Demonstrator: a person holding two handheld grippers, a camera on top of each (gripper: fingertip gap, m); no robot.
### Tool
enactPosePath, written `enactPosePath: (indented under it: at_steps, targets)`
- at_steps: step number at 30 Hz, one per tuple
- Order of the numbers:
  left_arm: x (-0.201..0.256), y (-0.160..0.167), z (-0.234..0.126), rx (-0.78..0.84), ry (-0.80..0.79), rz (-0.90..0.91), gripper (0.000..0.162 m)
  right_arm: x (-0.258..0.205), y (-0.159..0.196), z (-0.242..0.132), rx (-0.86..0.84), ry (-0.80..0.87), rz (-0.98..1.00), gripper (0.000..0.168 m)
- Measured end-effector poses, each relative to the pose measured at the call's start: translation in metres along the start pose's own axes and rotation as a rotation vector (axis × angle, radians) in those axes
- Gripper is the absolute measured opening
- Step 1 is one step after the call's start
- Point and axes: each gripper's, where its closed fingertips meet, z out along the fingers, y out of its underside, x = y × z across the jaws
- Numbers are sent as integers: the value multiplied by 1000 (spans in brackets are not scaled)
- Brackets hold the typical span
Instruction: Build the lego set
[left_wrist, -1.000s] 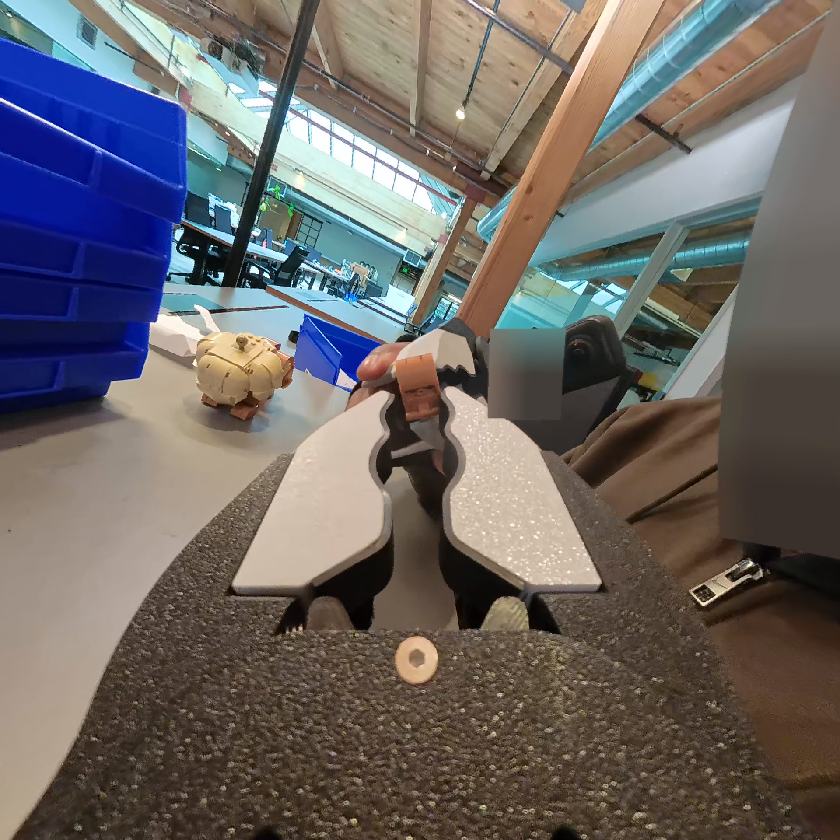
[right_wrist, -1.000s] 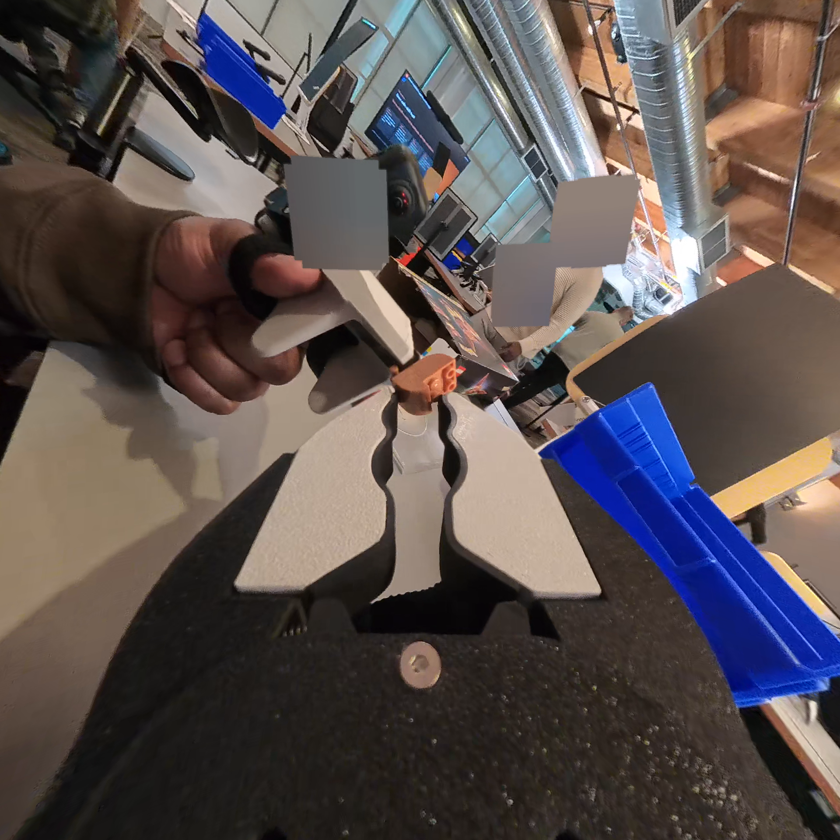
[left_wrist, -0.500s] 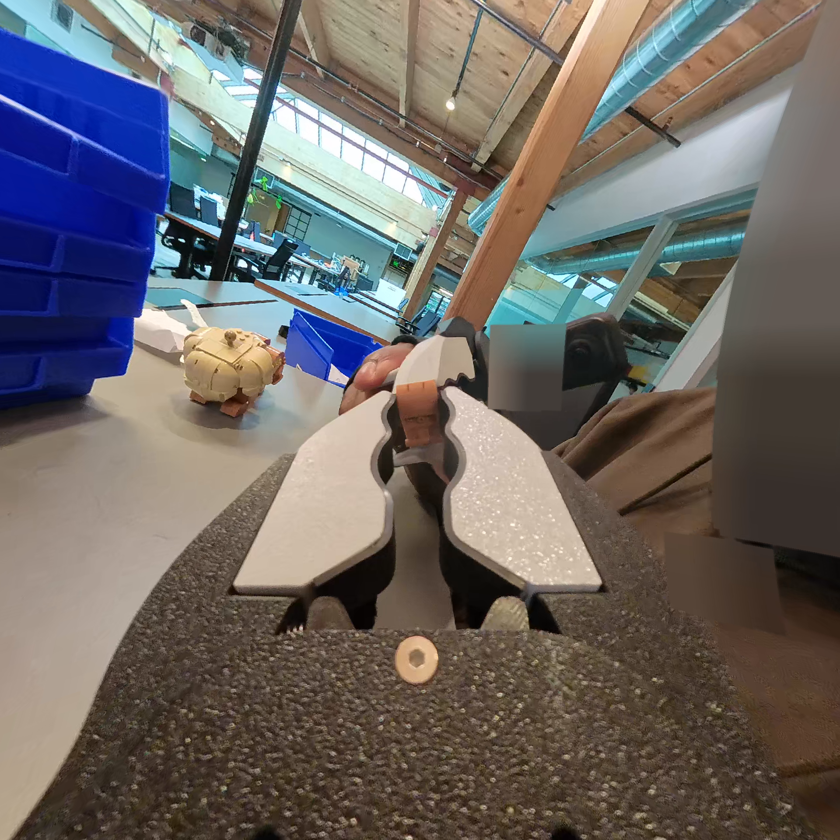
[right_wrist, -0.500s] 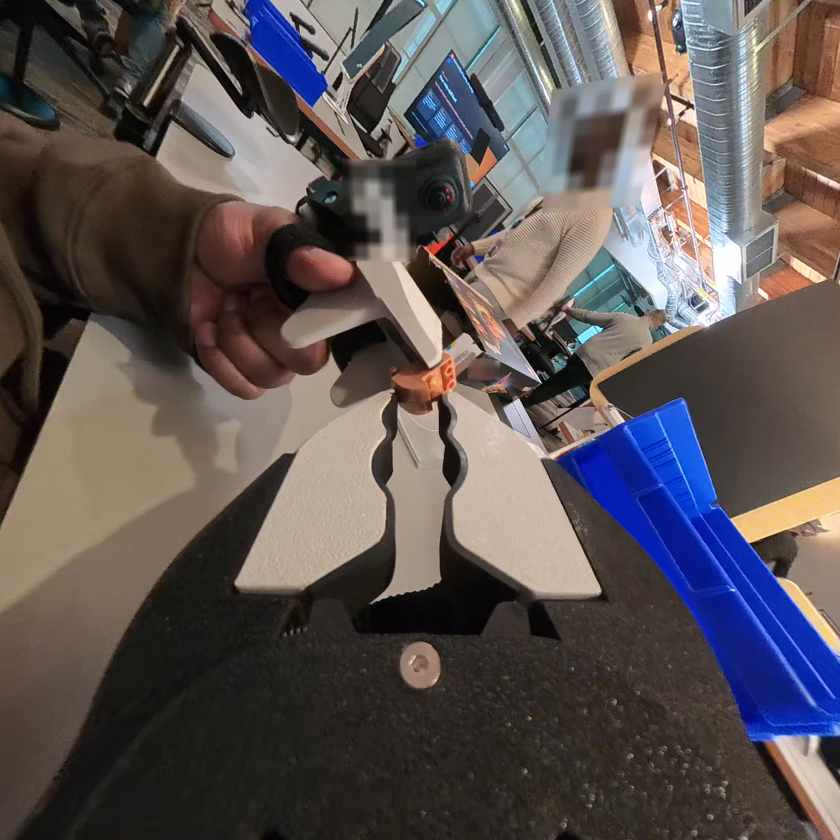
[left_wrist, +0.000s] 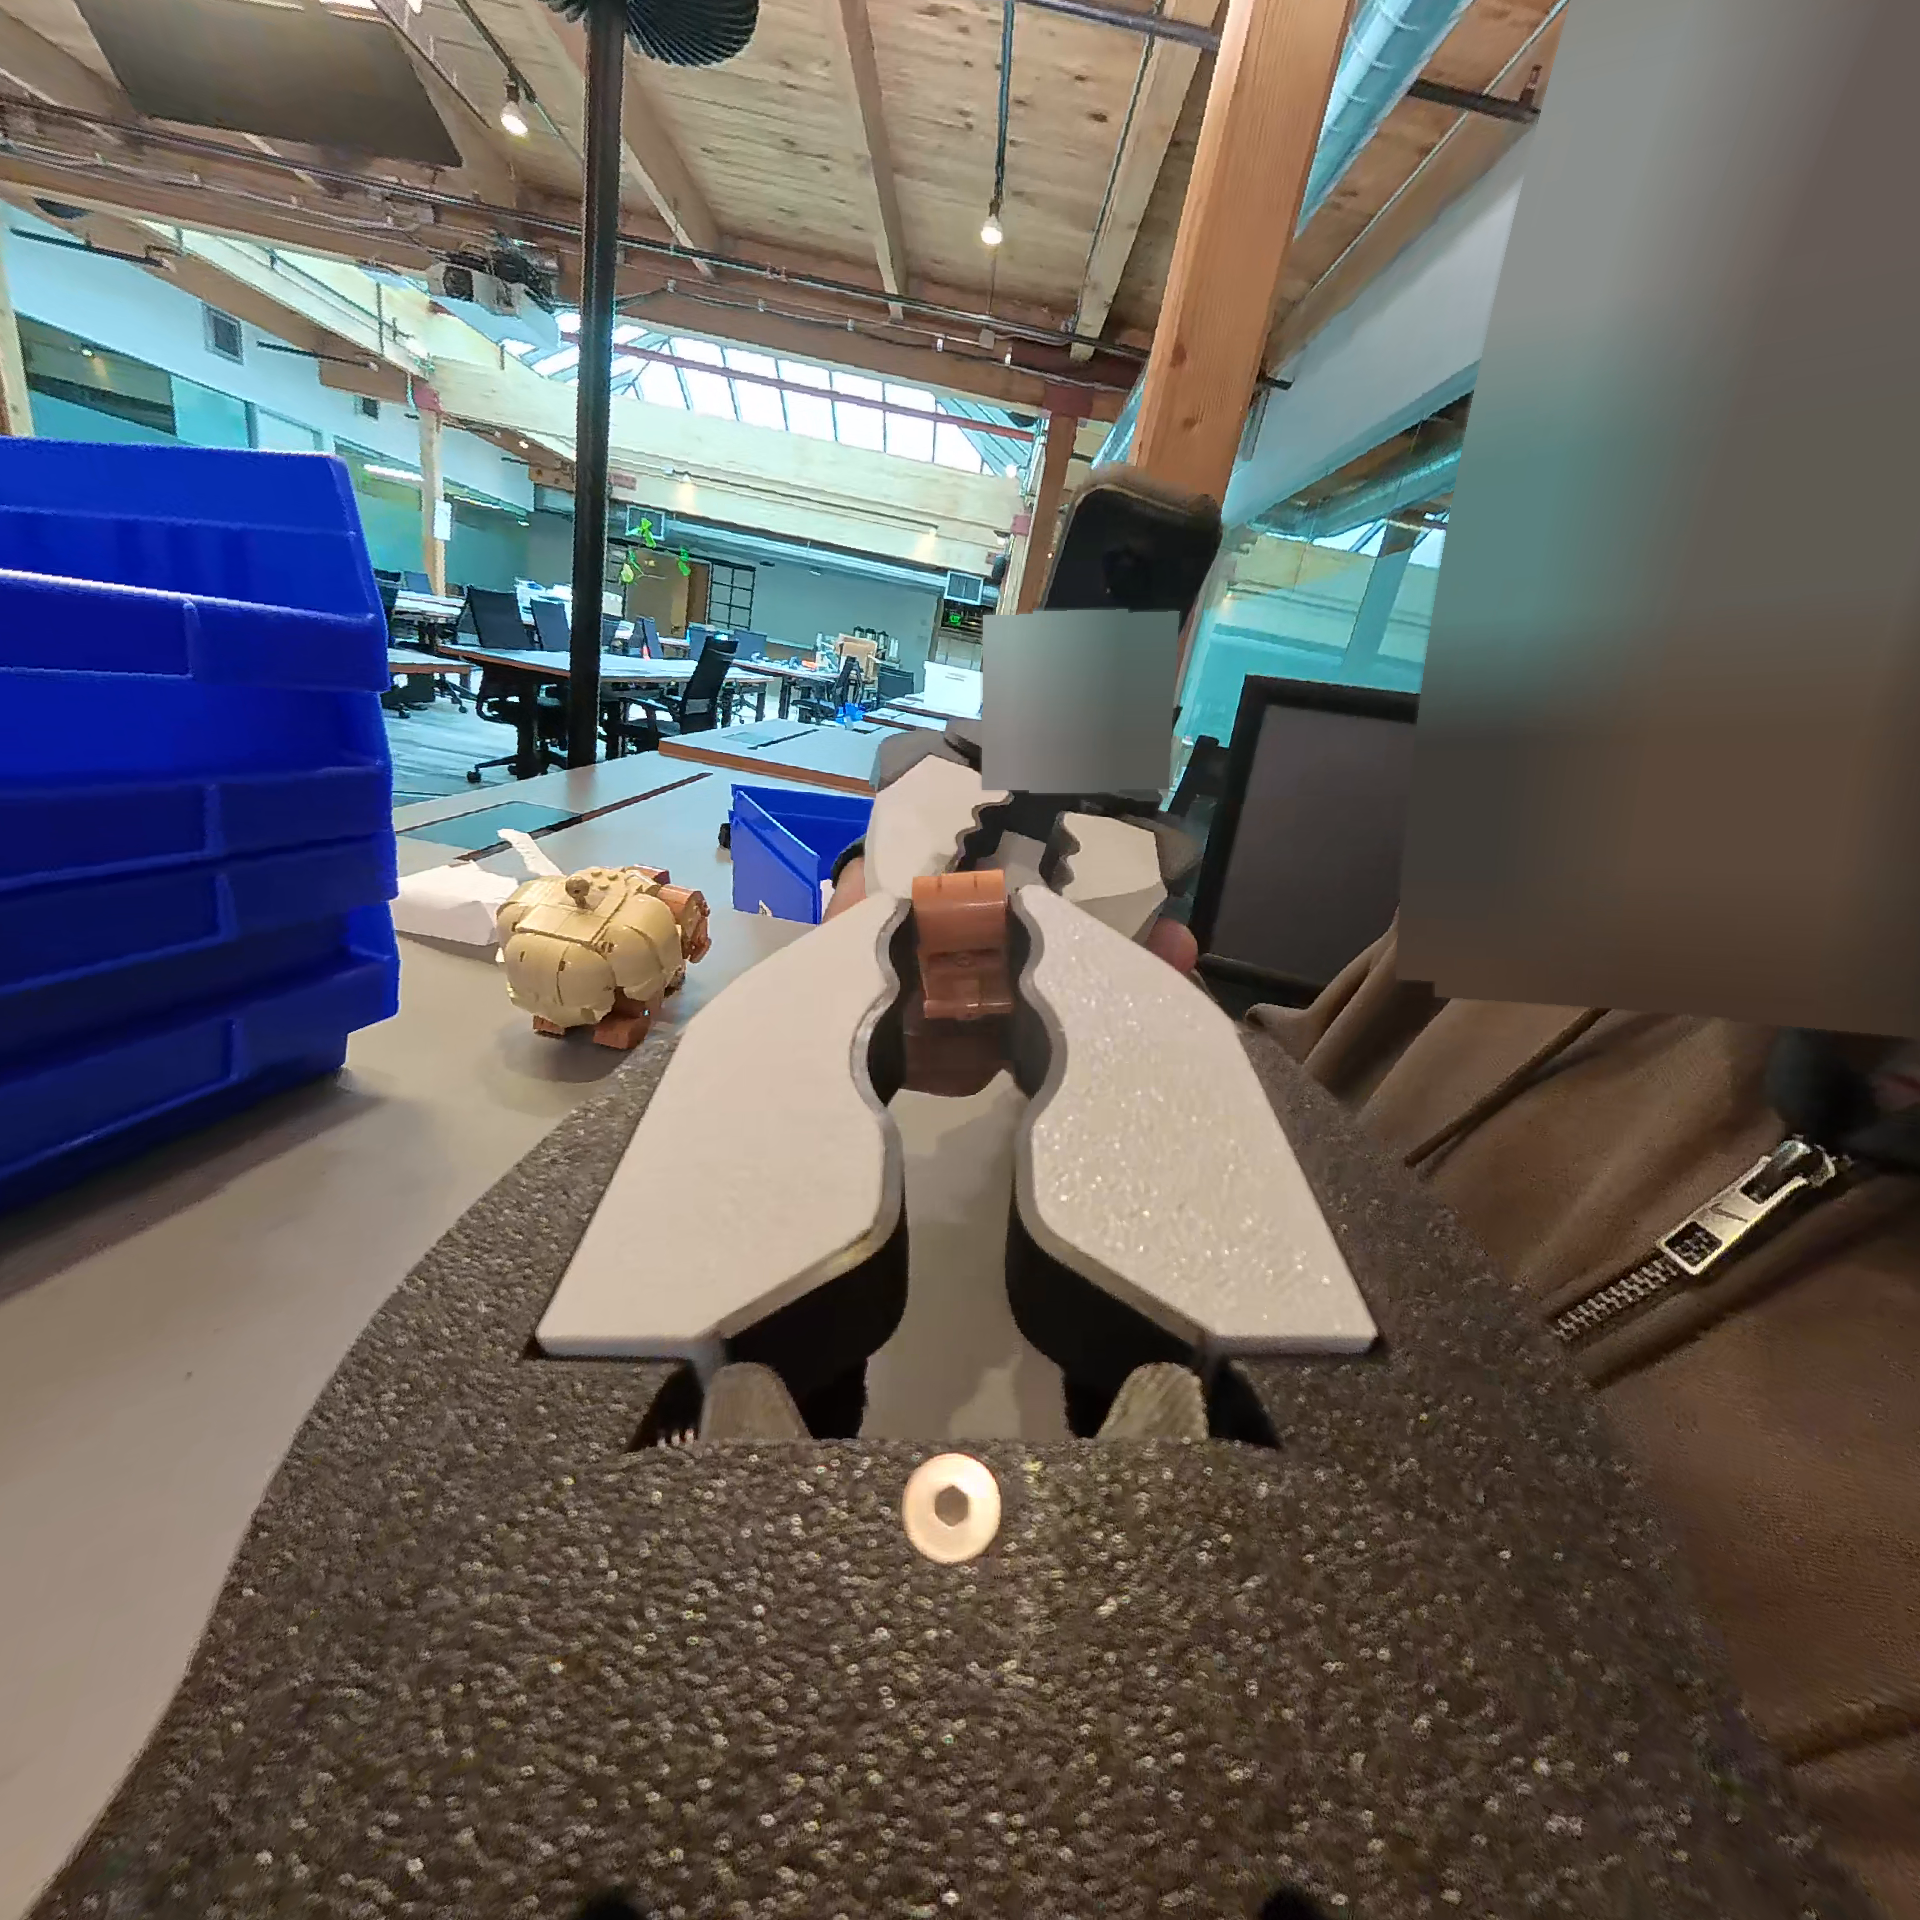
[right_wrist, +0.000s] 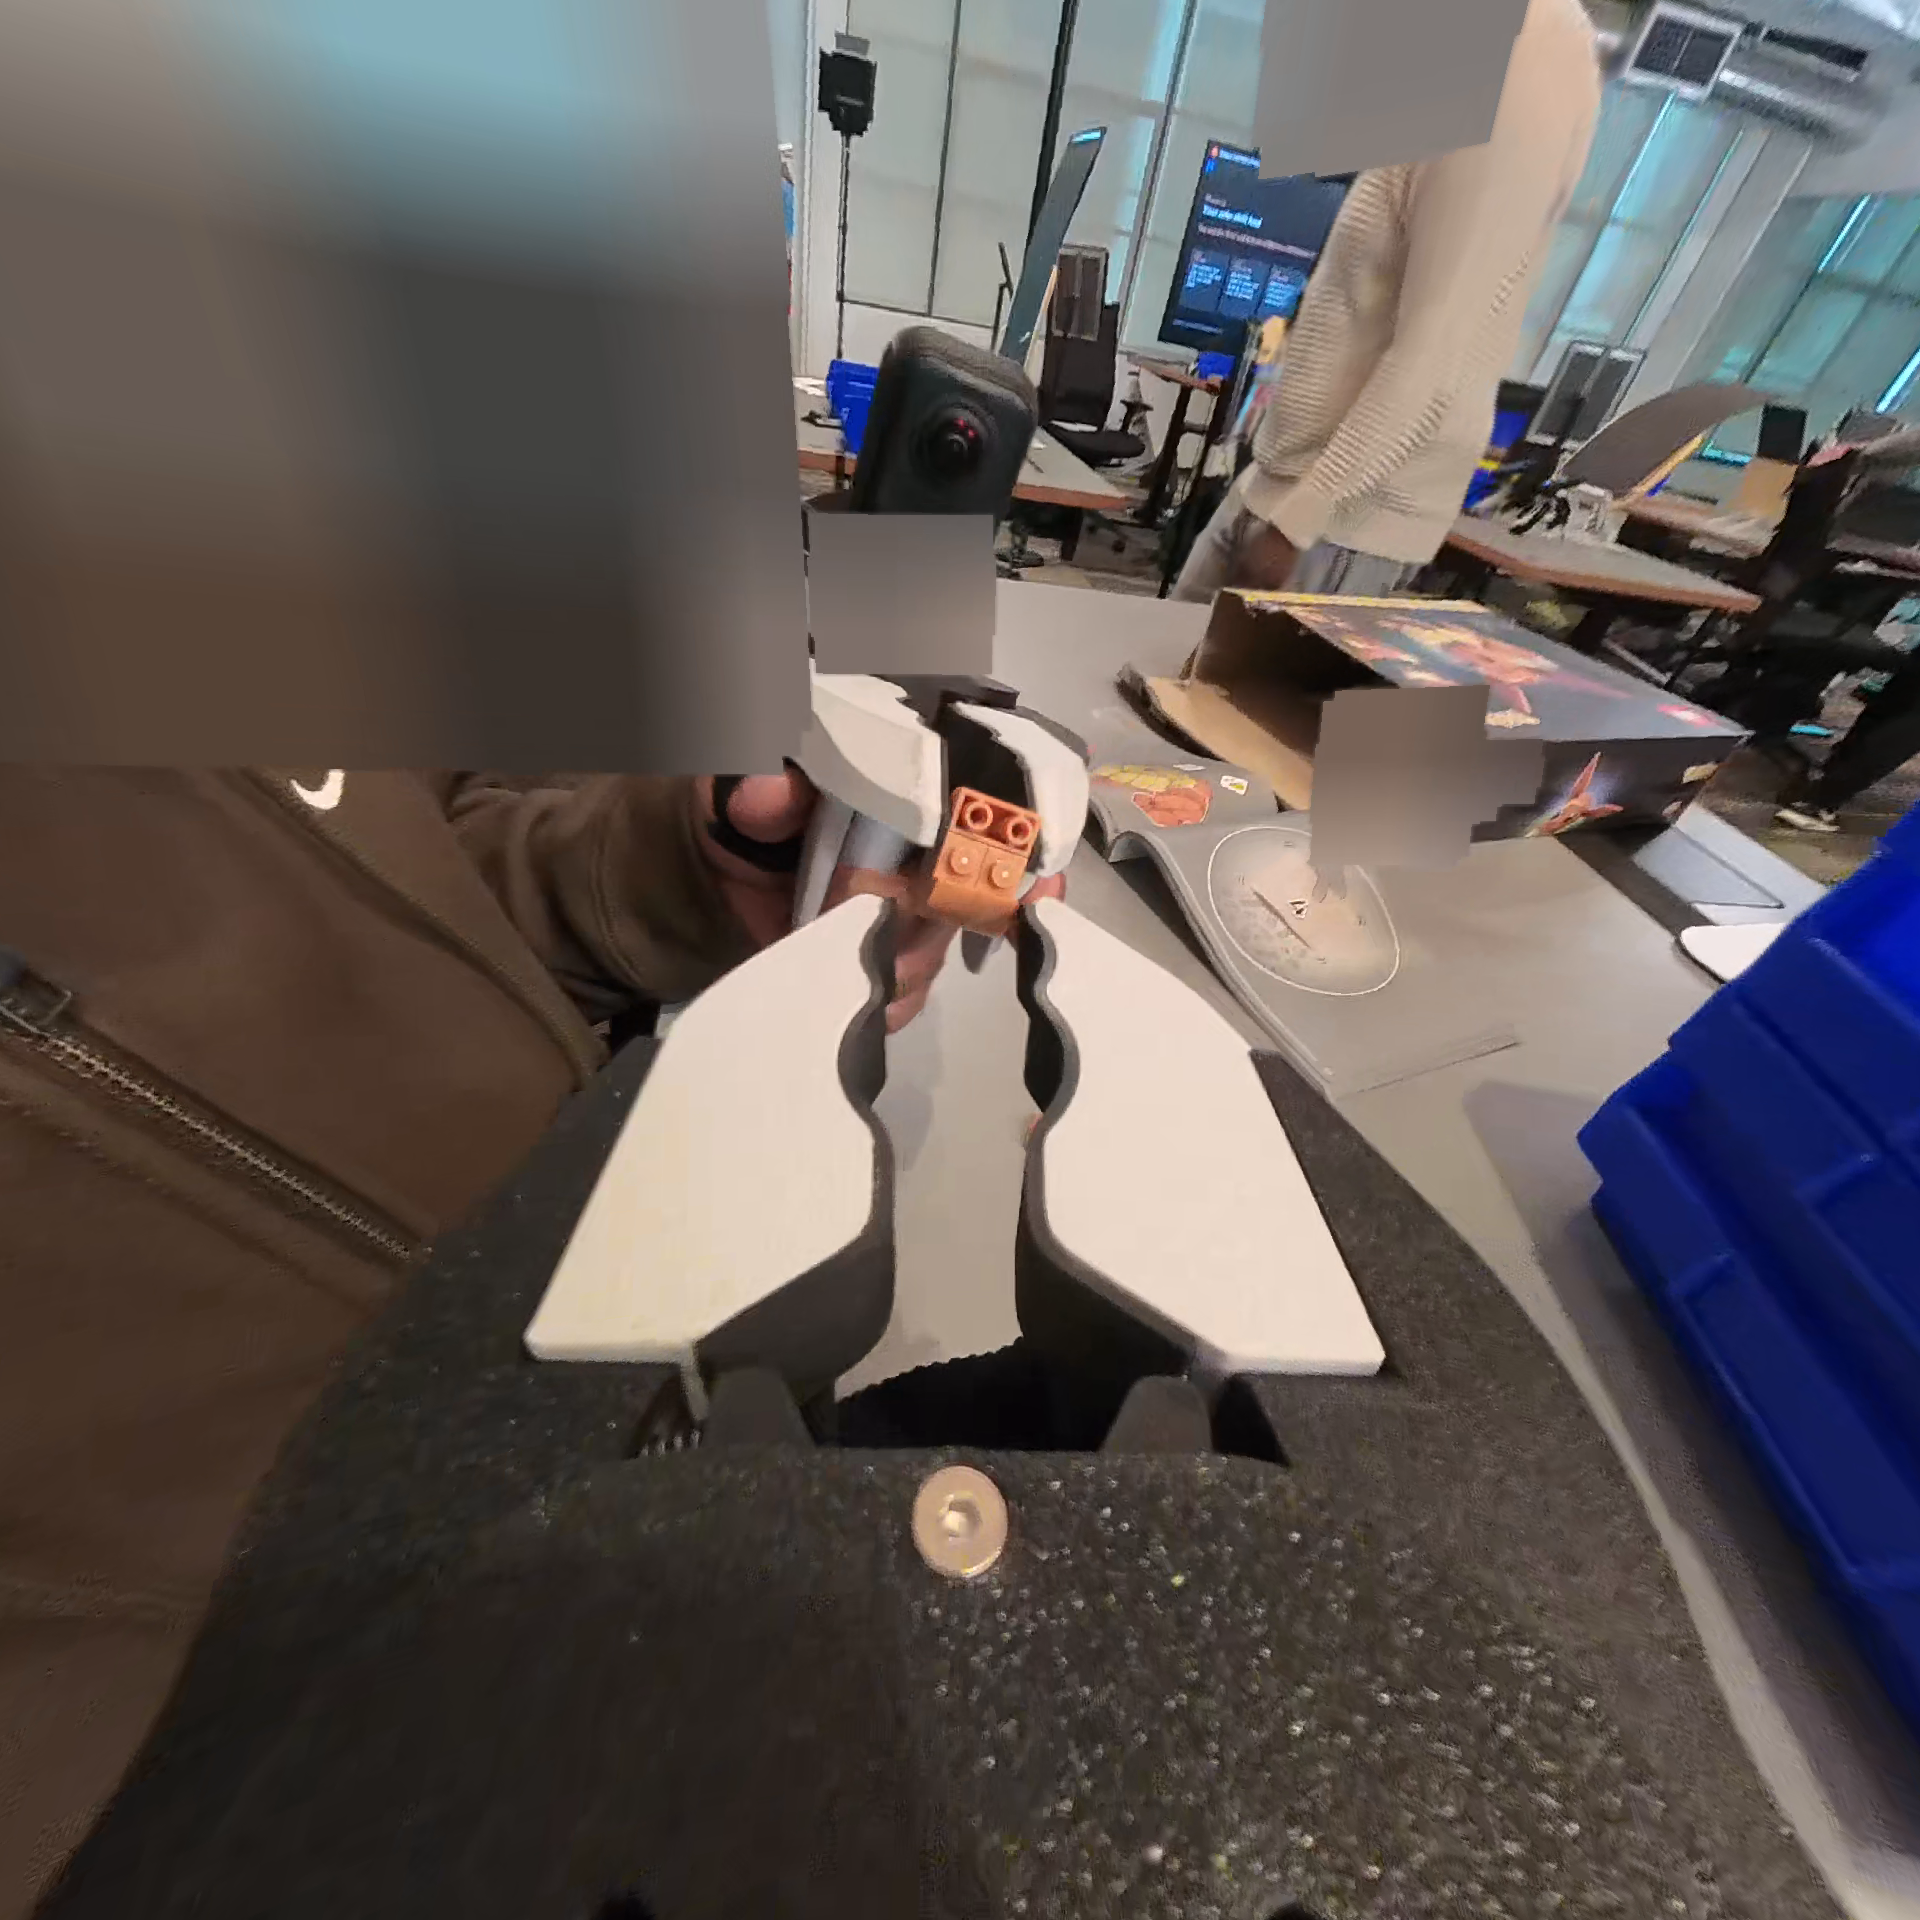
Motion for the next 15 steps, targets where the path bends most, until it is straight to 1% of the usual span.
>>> enactPosePath:
  at_steps: [8, 15]
  targets:
    - [2, 5, 1, -40, -11, 54, 16, -1, 4, 3, -50, -41, 92, 18]
    - [12, 7, 1, -69, 62, 60, 16, -11, 3, 0, 0, -173, 163, 16]
